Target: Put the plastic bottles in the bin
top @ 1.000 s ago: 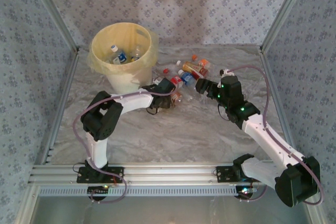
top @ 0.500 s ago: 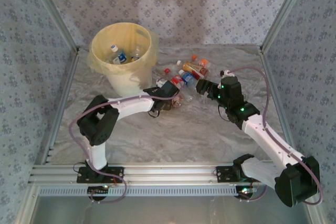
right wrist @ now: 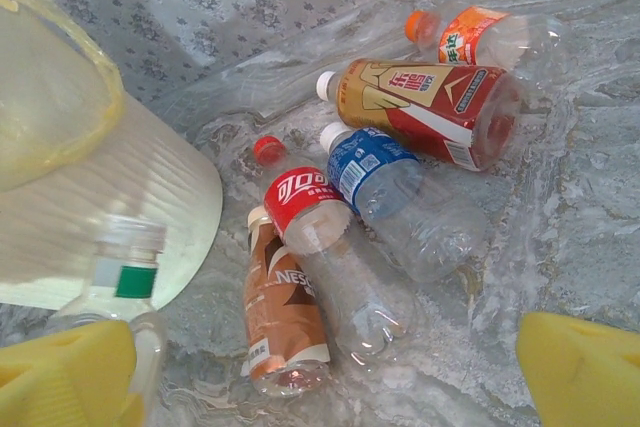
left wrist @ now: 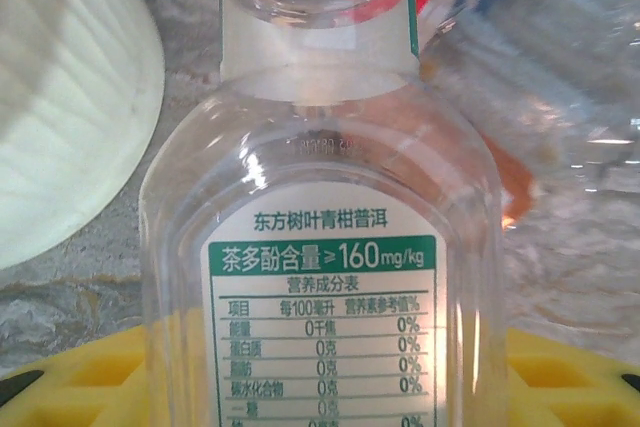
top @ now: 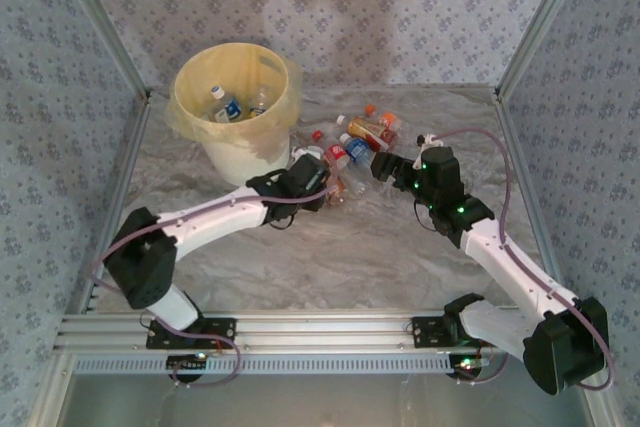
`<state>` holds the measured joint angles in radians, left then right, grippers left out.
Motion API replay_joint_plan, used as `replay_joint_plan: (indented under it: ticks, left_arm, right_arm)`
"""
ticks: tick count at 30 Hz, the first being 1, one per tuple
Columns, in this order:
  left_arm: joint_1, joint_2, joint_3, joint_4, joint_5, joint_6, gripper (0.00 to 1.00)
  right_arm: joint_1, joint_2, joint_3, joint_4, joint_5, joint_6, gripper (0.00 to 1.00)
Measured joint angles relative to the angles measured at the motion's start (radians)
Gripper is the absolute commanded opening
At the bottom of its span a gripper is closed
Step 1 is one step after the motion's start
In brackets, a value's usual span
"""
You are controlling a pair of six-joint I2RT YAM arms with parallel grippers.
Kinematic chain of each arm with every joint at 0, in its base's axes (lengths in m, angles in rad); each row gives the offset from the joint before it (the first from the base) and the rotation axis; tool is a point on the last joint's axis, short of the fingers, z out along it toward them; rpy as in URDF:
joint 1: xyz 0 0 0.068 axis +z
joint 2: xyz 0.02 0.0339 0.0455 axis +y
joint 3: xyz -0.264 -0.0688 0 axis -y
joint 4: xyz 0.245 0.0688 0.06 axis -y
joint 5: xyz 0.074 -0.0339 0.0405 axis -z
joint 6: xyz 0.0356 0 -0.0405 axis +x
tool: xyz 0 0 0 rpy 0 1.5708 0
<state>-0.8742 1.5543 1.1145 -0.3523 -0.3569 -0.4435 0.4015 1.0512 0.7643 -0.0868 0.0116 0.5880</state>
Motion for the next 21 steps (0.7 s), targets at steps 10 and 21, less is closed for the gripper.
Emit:
replay_joint_plan:
  ticks: [10,21]
  left_arm:
    - [-0.003,-0.192,-0.025,0.067,0.167,0.164,0.52]
    - [0.012,-0.278,0.016,0.167,0.338,0.266,0.52]
  right_arm:
    - [-0.002,0.000,0.000,0.002,0.000,0.000,1.00]
    - [-0.003,-0.015,-0.012,0.108,-0.068,-0.010,1.00]
